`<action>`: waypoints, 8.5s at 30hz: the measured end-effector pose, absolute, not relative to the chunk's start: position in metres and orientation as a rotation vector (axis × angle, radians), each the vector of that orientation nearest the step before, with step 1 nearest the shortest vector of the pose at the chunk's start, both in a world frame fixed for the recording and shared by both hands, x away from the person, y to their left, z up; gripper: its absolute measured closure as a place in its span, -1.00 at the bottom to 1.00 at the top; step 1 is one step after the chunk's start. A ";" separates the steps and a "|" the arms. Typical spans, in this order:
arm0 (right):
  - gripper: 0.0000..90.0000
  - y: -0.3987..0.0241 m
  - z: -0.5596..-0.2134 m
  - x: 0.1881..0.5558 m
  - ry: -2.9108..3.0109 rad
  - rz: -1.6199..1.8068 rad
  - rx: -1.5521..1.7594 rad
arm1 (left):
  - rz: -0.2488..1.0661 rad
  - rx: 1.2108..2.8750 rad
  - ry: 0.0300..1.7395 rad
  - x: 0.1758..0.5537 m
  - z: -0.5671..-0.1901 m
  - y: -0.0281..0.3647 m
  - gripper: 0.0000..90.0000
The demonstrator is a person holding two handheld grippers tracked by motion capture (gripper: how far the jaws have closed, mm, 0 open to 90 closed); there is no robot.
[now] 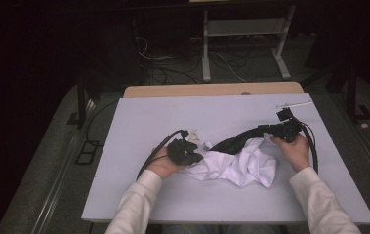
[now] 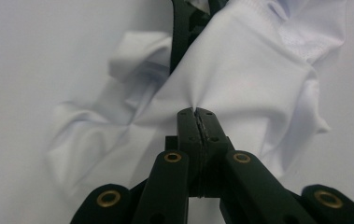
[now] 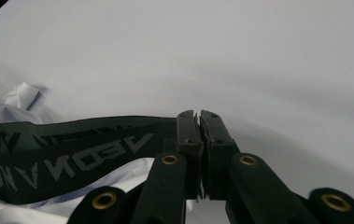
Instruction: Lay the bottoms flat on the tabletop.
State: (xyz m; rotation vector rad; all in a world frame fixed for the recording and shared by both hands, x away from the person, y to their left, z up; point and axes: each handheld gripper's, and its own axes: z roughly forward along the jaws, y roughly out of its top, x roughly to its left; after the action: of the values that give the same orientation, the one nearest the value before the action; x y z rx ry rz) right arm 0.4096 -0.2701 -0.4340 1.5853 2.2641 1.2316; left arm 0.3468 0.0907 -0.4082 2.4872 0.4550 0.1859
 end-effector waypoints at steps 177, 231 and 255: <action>0.92 -0.281 -0.338 0.525 2.099 1.422 1.680 | 0.587 2.191 1.073 0.536 -0.313 0.140 0.94; -1.00 -0.262 -0.398 0.460 2.143 1.324 1.581 | 0.218 1.728 1.113 0.460 -0.404 0.186 -0.97; -1.00 -0.279 -0.419 0.389 2.161 1.402 1.530 | 0.232 1.761 1.046 0.398 -0.422 0.180 -1.00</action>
State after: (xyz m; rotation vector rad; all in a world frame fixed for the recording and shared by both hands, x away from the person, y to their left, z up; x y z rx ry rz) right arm 0.3889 -0.2791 -0.4185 1.5300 2.1611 1.4022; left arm 0.3978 0.1802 -0.4219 1.7608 1.0455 0.2323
